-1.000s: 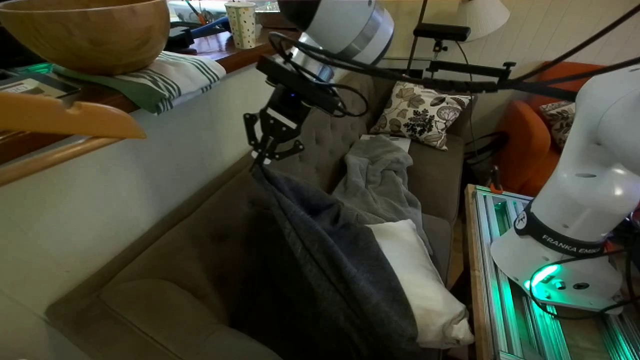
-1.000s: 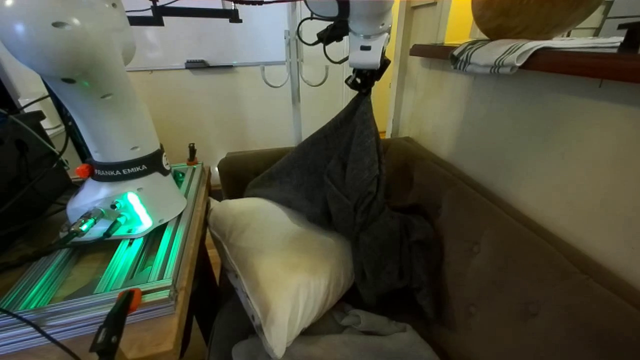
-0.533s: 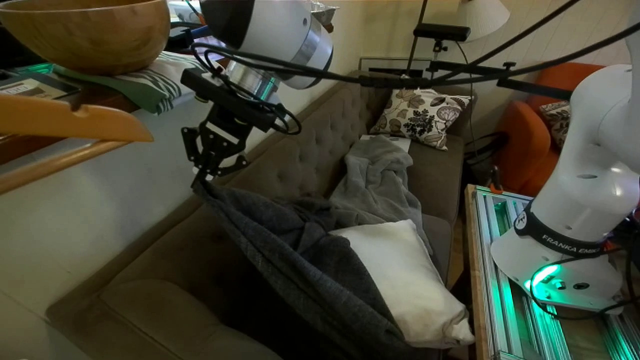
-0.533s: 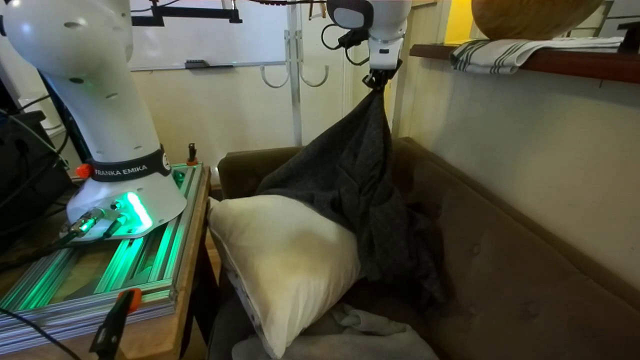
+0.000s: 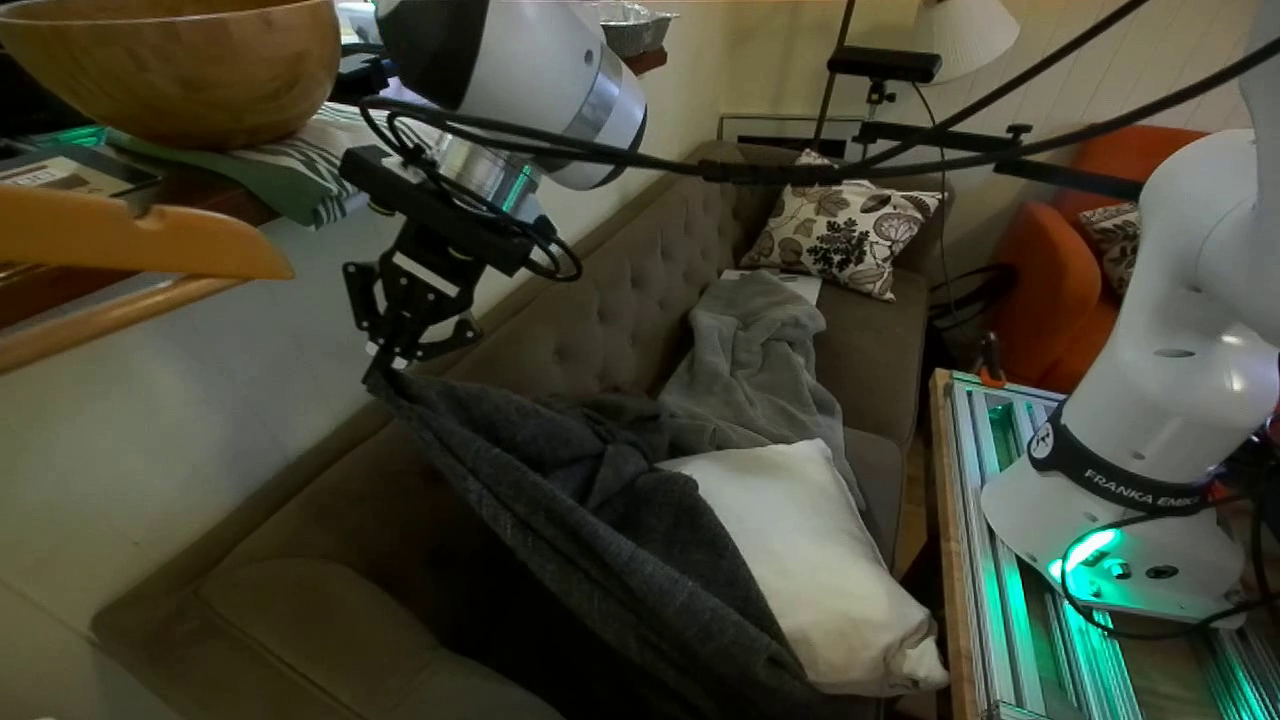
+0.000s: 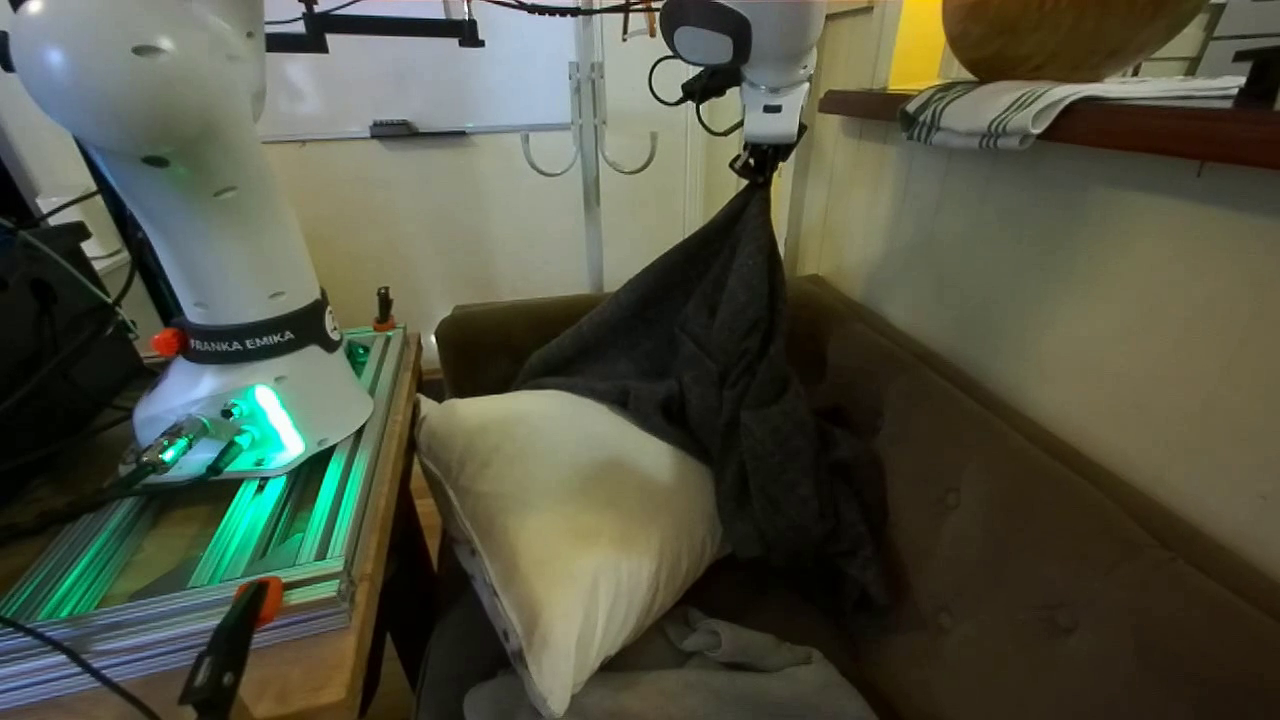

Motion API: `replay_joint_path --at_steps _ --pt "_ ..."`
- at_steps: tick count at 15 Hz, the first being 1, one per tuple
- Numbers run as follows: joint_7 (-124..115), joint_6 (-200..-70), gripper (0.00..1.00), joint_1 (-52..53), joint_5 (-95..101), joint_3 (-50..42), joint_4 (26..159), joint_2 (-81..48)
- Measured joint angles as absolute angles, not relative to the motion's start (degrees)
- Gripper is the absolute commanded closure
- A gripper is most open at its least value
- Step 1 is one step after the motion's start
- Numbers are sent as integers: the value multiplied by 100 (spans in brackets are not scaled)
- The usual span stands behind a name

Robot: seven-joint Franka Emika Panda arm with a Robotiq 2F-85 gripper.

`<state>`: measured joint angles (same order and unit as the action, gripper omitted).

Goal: Shift the pillow to the right

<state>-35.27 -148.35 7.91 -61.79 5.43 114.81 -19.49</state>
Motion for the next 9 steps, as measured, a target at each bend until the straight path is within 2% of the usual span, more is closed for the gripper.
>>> replay_joint_path --at_steps 9 --pt "-4098 -16052 99 1574 -4682 456 10622 -2886"
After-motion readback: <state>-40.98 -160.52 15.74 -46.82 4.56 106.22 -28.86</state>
